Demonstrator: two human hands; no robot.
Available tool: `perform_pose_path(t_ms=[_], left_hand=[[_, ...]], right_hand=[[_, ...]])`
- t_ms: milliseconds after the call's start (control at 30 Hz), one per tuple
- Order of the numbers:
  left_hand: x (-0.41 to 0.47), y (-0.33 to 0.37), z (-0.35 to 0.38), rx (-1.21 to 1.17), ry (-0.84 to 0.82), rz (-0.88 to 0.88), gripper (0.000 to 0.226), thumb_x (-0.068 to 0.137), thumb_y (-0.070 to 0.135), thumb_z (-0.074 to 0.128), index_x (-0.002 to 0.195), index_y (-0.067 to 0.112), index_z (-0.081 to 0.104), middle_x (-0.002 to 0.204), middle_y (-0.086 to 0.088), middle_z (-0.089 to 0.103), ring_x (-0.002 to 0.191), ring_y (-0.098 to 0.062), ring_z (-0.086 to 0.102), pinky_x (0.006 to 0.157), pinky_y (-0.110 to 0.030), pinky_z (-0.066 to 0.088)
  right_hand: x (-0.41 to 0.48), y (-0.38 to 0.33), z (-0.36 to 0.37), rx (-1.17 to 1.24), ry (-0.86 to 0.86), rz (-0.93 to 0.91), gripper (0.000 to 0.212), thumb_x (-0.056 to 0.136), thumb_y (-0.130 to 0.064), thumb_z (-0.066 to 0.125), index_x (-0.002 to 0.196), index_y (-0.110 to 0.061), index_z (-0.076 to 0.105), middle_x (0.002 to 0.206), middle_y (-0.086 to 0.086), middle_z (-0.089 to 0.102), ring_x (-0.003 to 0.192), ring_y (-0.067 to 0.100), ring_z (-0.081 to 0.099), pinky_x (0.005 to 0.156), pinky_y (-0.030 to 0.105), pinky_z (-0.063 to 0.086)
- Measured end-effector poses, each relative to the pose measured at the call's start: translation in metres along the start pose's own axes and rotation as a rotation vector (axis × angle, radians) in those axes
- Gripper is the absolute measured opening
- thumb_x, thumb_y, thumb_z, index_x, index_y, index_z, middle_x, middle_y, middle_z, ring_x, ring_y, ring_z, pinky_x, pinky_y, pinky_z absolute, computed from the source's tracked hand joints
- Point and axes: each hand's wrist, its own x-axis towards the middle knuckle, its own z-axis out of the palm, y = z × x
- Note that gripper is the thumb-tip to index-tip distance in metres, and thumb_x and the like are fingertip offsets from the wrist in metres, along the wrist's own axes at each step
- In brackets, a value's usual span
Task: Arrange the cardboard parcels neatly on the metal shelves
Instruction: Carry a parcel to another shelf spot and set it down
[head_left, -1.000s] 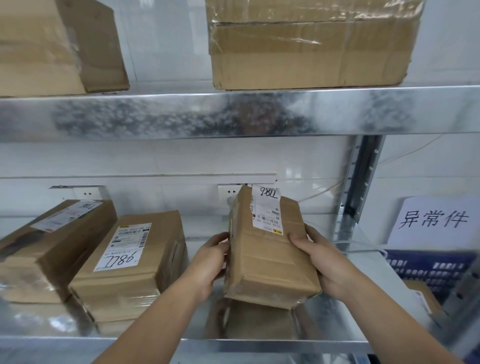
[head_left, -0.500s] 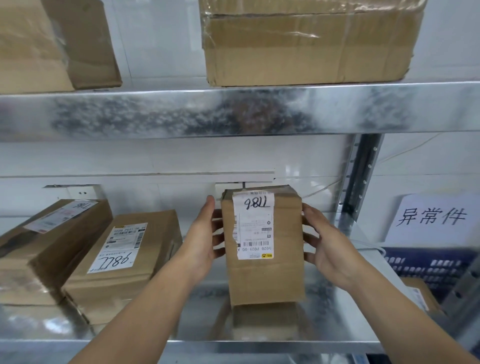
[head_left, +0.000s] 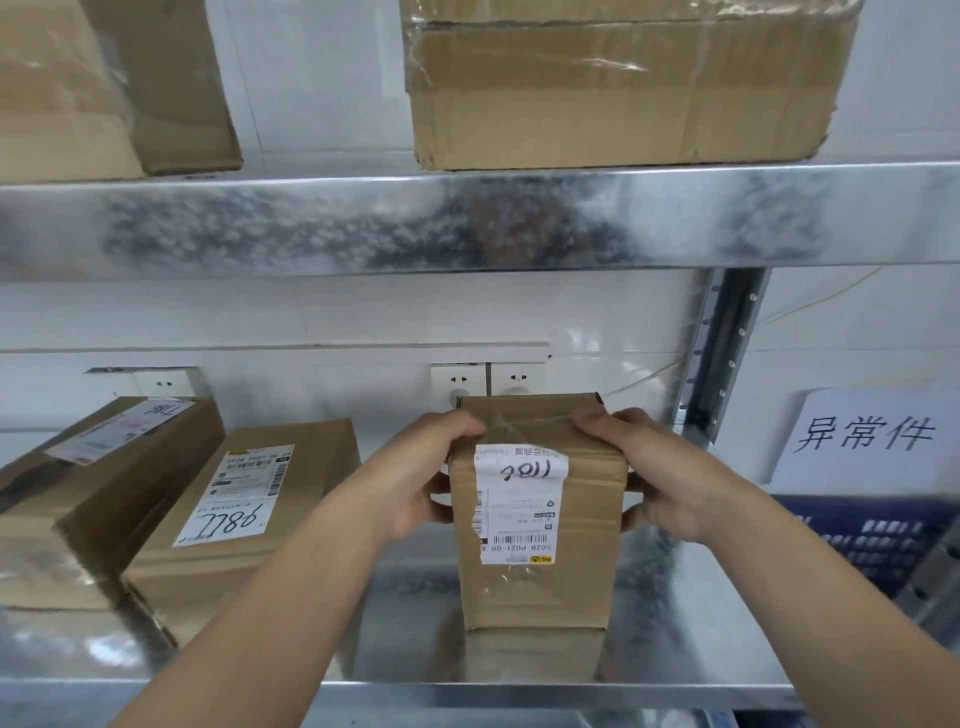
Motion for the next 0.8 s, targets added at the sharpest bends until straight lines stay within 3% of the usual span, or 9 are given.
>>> perform_pose_path(t_ms=[100,200,333,467,533,700,800], left_hand=[[0.0,0.001,0.003,0.062,-0.008,0.041,0.016,0.098,0.032,0.064,0.09,0.018,0.065,0.072,-0.003,0.069,0.074,-0.024,0.062,0.075,-0.041,0.054],[0.001,0.0,0.004,0.074,0.011,0.062,0.012,0.098,0.026,0.065,0.101,0.016,0.061,0.069,-0.001,0.071,0.071,-0.022,0.066,0.074,-0.042,0.056],[0.004,-0.002,0.005,0.093,0.021,0.086,0.005,0.099,0.02,0.063,0.099,0.016,0.06,0.065,0.0,0.071,0.07,-0.021,0.066,0.075,-0.042,0.054],[0.006,-0.004,0.005,0.08,0.037,0.09,0.013,0.097,0.02,0.066,0.108,0.014,0.059,0.07,-0.002,0.072,0.071,-0.022,0.067,0.069,-0.041,0.055],[0.006,-0.004,0.006,0.073,0.041,0.088,0.012,0.098,0.022,0.066,0.106,0.015,0.06,0.07,-0.002,0.073,0.072,-0.023,0.067,0.07,-0.041,0.055],[0.001,0.0,0.007,0.045,0.02,0.057,0.019,0.098,0.036,0.063,0.091,0.019,0.068,0.073,-0.002,0.072,0.078,-0.025,0.065,0.081,-0.044,0.054],[0.006,-0.005,-0.002,-0.014,0.026,0.022,0.036,0.094,0.057,0.058,0.096,0.024,0.072,0.087,-0.001,0.074,0.094,-0.027,0.066,0.097,-0.051,0.049]], right_hand=[[0.001,0.0,0.002,-0.007,-0.007,-0.013,0.048,0.089,-0.043,0.074,0.126,-0.021,0.054,0.105,0.011,0.07,0.093,0.028,0.066,0.069,0.049,0.057],[0.001,0.001,0.004,-0.008,-0.007,-0.033,0.041,0.092,-0.037,0.072,0.125,-0.021,0.055,0.101,0.011,0.071,0.087,0.027,0.066,0.071,0.049,0.057],[0.002,0.002,0.006,-0.006,-0.003,-0.058,0.035,0.094,-0.031,0.071,0.123,-0.019,0.055,0.102,0.013,0.071,0.085,0.027,0.065,0.072,0.05,0.057],[0.004,0.003,0.008,-0.007,0.004,-0.065,0.034,0.095,-0.03,0.071,0.122,-0.02,0.055,0.107,0.015,0.071,0.088,0.028,0.067,0.079,0.059,0.058],[0.004,0.003,0.007,0.008,-0.001,-0.065,0.036,0.095,-0.031,0.071,0.124,-0.02,0.055,0.104,0.013,0.072,0.086,0.027,0.067,0.076,0.055,0.058],[0.002,0.005,-0.001,0.067,-0.039,-0.055,0.038,0.094,-0.037,0.071,0.126,-0.022,0.057,0.103,0.011,0.072,0.093,0.028,0.067,0.076,0.052,0.058],[0.002,0.009,-0.007,0.106,-0.041,-0.059,0.036,0.094,-0.039,0.07,0.124,-0.022,0.061,0.104,0.01,0.072,0.095,0.028,0.067,0.072,0.05,0.059]])
